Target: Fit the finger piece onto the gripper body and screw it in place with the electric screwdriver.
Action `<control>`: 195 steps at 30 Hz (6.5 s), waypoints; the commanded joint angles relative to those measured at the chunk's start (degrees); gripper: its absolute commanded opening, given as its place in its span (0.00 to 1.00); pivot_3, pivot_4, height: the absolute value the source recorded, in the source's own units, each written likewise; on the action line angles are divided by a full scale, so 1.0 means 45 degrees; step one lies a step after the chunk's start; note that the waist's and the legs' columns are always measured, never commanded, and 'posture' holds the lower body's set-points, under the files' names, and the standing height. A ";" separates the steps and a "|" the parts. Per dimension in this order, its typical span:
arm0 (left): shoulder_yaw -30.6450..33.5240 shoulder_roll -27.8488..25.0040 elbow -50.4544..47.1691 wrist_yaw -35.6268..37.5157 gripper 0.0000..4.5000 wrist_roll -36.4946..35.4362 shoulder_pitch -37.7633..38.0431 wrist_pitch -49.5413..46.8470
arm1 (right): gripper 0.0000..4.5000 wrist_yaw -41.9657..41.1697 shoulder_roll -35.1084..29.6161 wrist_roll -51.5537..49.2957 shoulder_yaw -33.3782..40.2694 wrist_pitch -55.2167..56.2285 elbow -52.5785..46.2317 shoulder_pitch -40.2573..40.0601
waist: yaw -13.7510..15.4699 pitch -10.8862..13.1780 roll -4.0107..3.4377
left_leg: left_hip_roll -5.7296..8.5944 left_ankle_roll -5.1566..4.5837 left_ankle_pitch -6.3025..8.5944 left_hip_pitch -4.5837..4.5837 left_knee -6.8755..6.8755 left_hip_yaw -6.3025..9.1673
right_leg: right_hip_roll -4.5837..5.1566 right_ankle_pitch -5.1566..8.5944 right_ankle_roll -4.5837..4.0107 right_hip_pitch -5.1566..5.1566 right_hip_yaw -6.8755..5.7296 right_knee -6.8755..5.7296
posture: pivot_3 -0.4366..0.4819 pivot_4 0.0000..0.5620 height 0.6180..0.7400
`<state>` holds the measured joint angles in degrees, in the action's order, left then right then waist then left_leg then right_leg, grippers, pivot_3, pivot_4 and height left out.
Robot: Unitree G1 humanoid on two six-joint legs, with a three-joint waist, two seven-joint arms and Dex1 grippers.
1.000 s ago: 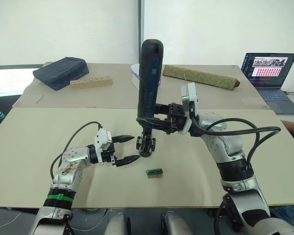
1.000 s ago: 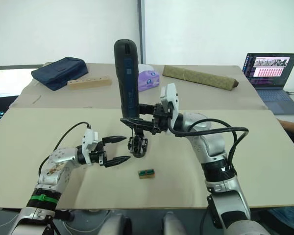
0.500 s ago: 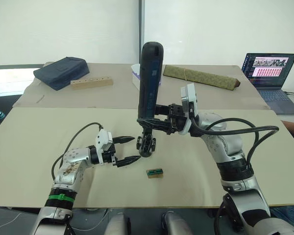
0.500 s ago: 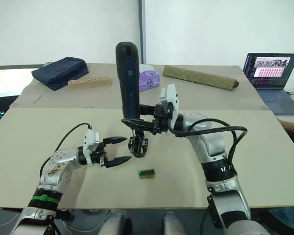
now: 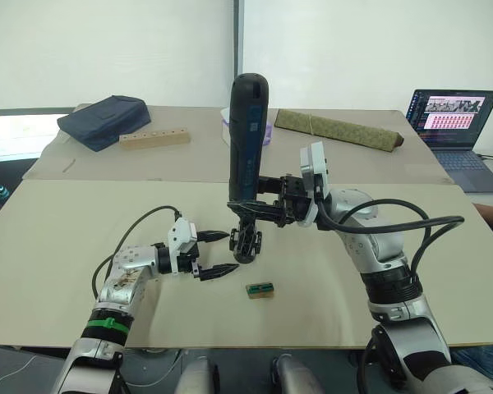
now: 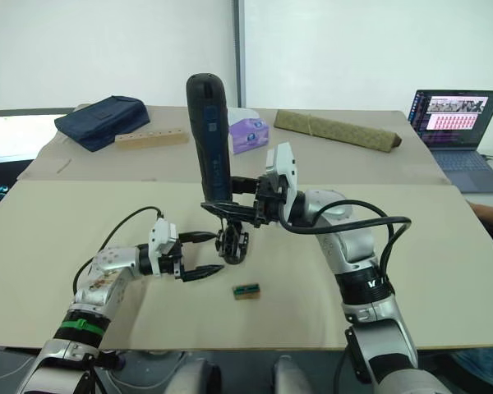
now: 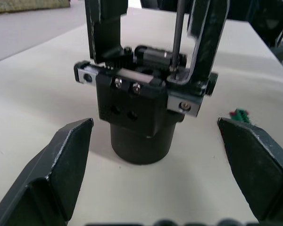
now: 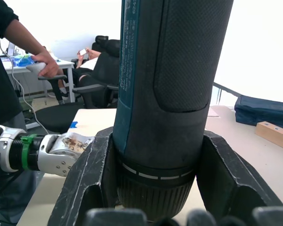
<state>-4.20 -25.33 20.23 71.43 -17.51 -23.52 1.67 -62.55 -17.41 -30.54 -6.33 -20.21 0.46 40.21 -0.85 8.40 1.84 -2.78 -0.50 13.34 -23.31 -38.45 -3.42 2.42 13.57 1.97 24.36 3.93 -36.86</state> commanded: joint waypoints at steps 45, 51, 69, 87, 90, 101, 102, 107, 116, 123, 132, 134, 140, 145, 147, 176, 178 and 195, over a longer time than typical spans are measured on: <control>-0.0924 0.1400 0.6543 0.1601 0.51 0.2198 -0.3871 0.3903 | 0.43 0.0208 -0.0029 0.0557 -0.0398 0.0384 -0.0275 -0.0032 | -0.0008 0.0001 0.0004 | 0.0009 -0.0001 0.0000 -0.0009 -0.0002 0.0009 | -0.0002 -0.0002 0.0005 -0.0001 -0.0003 -0.0003 | 0.48 0.27 1.00; -0.0935 0.1428 0.6539 0.1410 0.51 0.2361 -0.3873 0.3714 | 0.43 0.0336 -0.0173 0.0813 -0.0749 0.0069 -0.0255 -0.0275 | 0.0011 -0.0002 0.0006 | 0.0010 -0.0001 0.0000 0.0004 -0.0006 0.0010 | -0.0001 -0.0002 0.0006 -0.0016 -0.0004 -0.0003 | 0.48 0.27 1.00; -0.0910 0.1445 0.6544 0.1289 0.51 0.2486 -0.3777 0.3621 | 0.43 0.0477 -0.0660 0.1374 -0.1438 -0.0464 -0.0022 -0.0993 | 0.0032 -0.0063 0.0004 | 0.0010 -0.0002 0.0000 0.0032 -0.0008 0.0010 | 0.0000 -0.0001 0.0007 -0.0043 -0.0004 -0.0007 | 0.48 0.27 1.00; -0.1060 0.1475 0.6688 0.1063 0.51 0.2751 -0.3664 0.3534 | 0.43 0.0320 -0.0304 -0.0161 -0.0295 -0.0320 -0.1012 0.0169 | 0.0042 -0.0090 0.0003 | 0.0010 -0.0002 0.0000 0.0017 -0.0008 0.0011 | 0.0000 -0.0002 0.0006 -0.0029 -0.0004 -0.0005 | 0.48 0.27 1.00; -0.1174 0.1470 0.6746 0.0856 0.51 0.2943 -0.3631 0.3414 | 0.43 0.0034 -0.0251 -0.0647 0.0147 -0.0093 -0.1288 0.0529 | 0.0055 -0.0086 0.0003 | 0.0011 -0.0002 0.0000 0.0004 -0.0008 0.0013 | 0.0001 -0.0002 0.0007 -0.0023 -0.0005 0.0002 | 0.48 0.27 1.00; -0.1613 0.1230 0.6855 0.0408 0.51 0.3377 -0.3551 0.3153 | 0.43 -0.1374 -0.0238 -0.1415 0.0947 0.0967 -0.1528 0.0610 | 0.0069 -0.0083 0.0003 | 0.0013 -0.0002 0.0000 0.0008 -0.0017 0.0017 | 0.0002 -0.0005 0.0011 -0.0031 -0.0009 0.0002 | 0.48 0.27 1.00; -0.1661 0.1208 0.6857 0.0424 0.51 0.3389 -0.3548 0.3147 | 0.43 -0.1393 -0.0221 -0.1464 0.0963 0.0997 -0.1539 0.0604 | 0.0069 -0.0083 0.0003 | 0.0013 -0.0002 0.0000 0.0010 -0.0017 0.0017 | 0.0002 -0.0005 0.0012 -0.0032 -0.0009 0.0001 | 0.48 0.27 1.00; -0.1510 0.1159 0.6823 0.0262 0.82 0.3174 -0.3536 0.2617 | 0.43 -0.1413 -0.0177 -0.2112 0.1320 0.0790 -0.1936 0.0781 | 0.0046 -0.0083 0.0002 | 0.0013 -0.0002 0.0000 0.0008 -0.0019 0.0017 | 0.0002 -0.0005 0.0012 -0.0030 -0.0009 0.0000 | 0.48 0.27 1.00; -0.0041 -0.0965 0.4823 0.2417 0.99 0.1243 -0.1742 0.2927 | 0.43 -0.0398 -0.2393 -0.3465 0.3367 -0.0539 -0.4218 -0.1101 | -0.0316 -0.0080 0.0001 | -0.0011 -0.0002 0.0001 0.0026 0.0039 0.0020 | -0.0008 0.0002 -0.0005 -0.0013 -0.0009 0.0000 | 0.48 0.27 1.00; 0.1582 -0.2867 0.1178 0.3553 0.99 -0.0970 0.0843 0.1610 | 0.43 -0.0607 -0.3975 -0.2879 0.5310 0.0547 -0.5272 -0.5363 | -0.0314 -0.0035 -0.0012 | -0.0015 -0.0001 0.0001 0.0012 0.0107 0.0018 | 0.0006 0.0019 -0.0024 0.0028 -0.0008 0.0008 | 0.48 0.27 1.00; 0.1116 -0.2745 -0.3245 0.2515 0.99 -0.1254 0.2896 0.0407 | 0.43 0.0281 -0.2775 -0.2655 0.4011 0.1272 -0.6182 -0.6628 | -0.0236 -0.0020 -0.0005 | -0.0011 0.0001 -0.0019 0.0038 0.0101 -0.0006 | 0.0023 0.0012 0.0000 0.0000 0.0015 0.0027 | 0.48 0.27 1.00; 0.0749 -0.2668 -0.3859 0.2303 0.99 -0.1173 0.3025 0.0140 | 0.43 0.0533 -0.2497 -0.2735 0.3475 0.1110 -0.6486 -0.6311 | -0.0292 -0.0019 -0.0007 | -0.0016 0.0001 -0.0019 0.0041 0.0101 -0.0003 | -0.0001 0.0012 -0.0006 0.0002 0.0011 0.0026 | 0.48 0.27 1.00; -0.0941 -0.1763 -0.4781 0.0948 0.99 0.0146 0.3308 0.0041 | 0.43 0.0856 -0.1409 -0.2249 0.1507 0.1275 -0.6611 -0.5596 | -0.0274 -0.0017 -0.0006 | -0.0007 0.0001 -0.0019 0.0025 0.0101 0.0005 | -0.0001 0.0018 -0.0016 0.0007 0.0008 0.0030 | 0.48 0.27 1.00; -0.1720 -0.1064 -0.4909 -0.0228 0.99 0.0743 0.3469 -0.0170 | 0.43 0.0259 -0.1143 -0.1218 0.0359 0.2070 -0.6039 -0.5547 | -0.0185 -0.0005 0.0016 | 0.0002 0.0000 -0.0020 0.0024 0.0100 0.0004 | 0.0010 0.0015 -0.0013 0.0004 0.0008 0.0030 | 0.48 0.27 1.00; -0.1907 -0.0921 -0.4927 -0.0489 0.99 0.0829 0.3472 -0.0347 | 0.43 0.0258 -0.1035 -0.0997 0.0157 0.2221 -0.5767 -0.5345 | -0.0127 -0.0005 0.0015 | 0.0002 0.0001 -0.0021 0.0031 0.0095 0.0004 | 0.0008 0.0014 -0.0013 0.0001 0.0006 0.0026 | 0.48 0.27 1.00; -0.2632 -0.0634 -0.4495 -0.1045 0.99 0.1147 0.3006 -0.0686 | 0.43 -0.0052 -0.1452 -0.0125 0.0021 0.2898 -0.4526 -0.5366 | 0.0030 -0.0006 0.0015 | 0.0004 0.0003 -0.0023 0.0034 0.0095 0.0001 | 0.0003 0.0013 -0.0016 -0.0001 0.0006 0.0022 | 0.48 0.27 1.00; -0.2645 -0.0630 -0.4479 -0.1099 0.99 0.1159 0.3002 -0.0687 | 0.43 -0.0084 -0.1516 -0.0095 -0.0009 0.2899 -0.4540 -0.5427 | 0.0034 -0.0006 0.0015 | 0.0005 0.0003 -0.0023 0.0036 0.0094 0.0001 | 0.0004 0.0013 -0.0016 -0.0002 0.0006 0.0022 | 0.48 0.27 1.00; -0.2667 -0.0540 -0.4199 -0.1213 0.99 0.1261 0.2887 -0.0675 | 0.43 -0.0091 -0.1711 -0.0087 -0.0124 0.2826 -0.4618 -0.5575 | 0.0041 -0.0007 0.0015 | 0.0007 0.0002 -0.0023 0.0044 0.0092 0.0001 | 0.0004 0.0013 -0.0016 -0.0013 0.0006 0.0021 | 0.48 0.27 1.00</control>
<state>-15.59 -28.02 0.79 66.36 -12.11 -10.54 -1.38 -63.16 -25.25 -30.04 -8.08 -9.10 -18.49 14.94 -0.66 8.37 1.91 -2.75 -0.49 13.23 -23.11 -38.03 -3.41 2.43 13.63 1.90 24.29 3.95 -36.77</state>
